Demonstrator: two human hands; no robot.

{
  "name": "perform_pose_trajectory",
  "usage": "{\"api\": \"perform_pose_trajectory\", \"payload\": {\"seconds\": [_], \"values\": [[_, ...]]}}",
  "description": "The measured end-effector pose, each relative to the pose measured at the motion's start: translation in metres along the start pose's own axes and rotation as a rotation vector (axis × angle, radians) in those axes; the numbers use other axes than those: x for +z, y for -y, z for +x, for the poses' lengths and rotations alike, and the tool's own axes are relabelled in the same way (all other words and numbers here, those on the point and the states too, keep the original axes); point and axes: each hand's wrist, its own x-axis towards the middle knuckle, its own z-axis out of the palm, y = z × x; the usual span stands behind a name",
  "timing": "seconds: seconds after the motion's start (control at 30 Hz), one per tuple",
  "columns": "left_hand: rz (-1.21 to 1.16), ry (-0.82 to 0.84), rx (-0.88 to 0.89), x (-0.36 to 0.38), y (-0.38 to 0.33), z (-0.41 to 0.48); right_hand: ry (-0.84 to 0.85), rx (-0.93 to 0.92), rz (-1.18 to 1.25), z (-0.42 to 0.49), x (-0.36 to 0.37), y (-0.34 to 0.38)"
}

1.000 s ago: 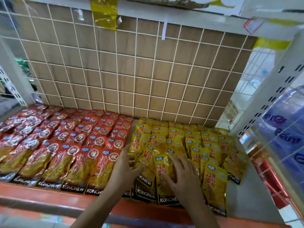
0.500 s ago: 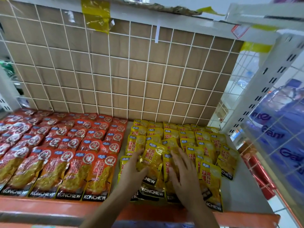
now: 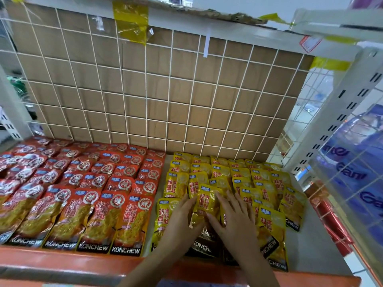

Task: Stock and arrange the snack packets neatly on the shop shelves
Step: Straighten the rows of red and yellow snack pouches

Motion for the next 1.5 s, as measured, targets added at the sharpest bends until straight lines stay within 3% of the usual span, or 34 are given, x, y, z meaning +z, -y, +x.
{"api": "perform_pose_trajectory", "payload": {"seconds": [0.13, 0.33, 0.47, 0.63, 0.7, 0.77, 0.9, 1.23, 1.5], "values": [[0.236, -0.060, 0.166, -0.025, 0.008, -0.012, 0.031, 0.010, -0.026, 0.002, -0.003, 0.001], [0.846, 0.134, 0.289, -0.031, 0.042, -0.022, -0.015, -0.041, 0.031, 0.007, -0.005, 0.005], [1.008, 0.162, 0.300, -0.027, 0.054, -0.019, -0.009, -0.092, 0.108, 0.012, -0.007, 0.012], [1.013, 0.229, 0.251, -0.023, 0.055, -0.011, 0.015, -0.114, 0.120, 0.022, -0.007, 0.018], [0.917, 0.126, 0.358, -0.023, 0.051, -0.005, 0.032, -0.109, 0.114, 0.026, -0.007, 0.019], [0.837, 0.280, 0.312, -0.030, 0.038, -0.001, 0.051, -0.102, 0.128, 0.030, -0.008, 0.019], [0.846, 0.278, 0.336, -0.034, 0.035, 0.016, 0.058, -0.111, 0.154, 0.035, -0.009, 0.019], [0.879, 0.125, 0.415, -0.034, 0.065, 0.007, 0.077, -0.222, 0.180, 0.062, -0.007, 0.031], [0.902, 0.008, 0.434, -0.033, 0.062, 0.005, 0.284, -0.397, 0.126, 0.109, -0.007, 0.057]]}}
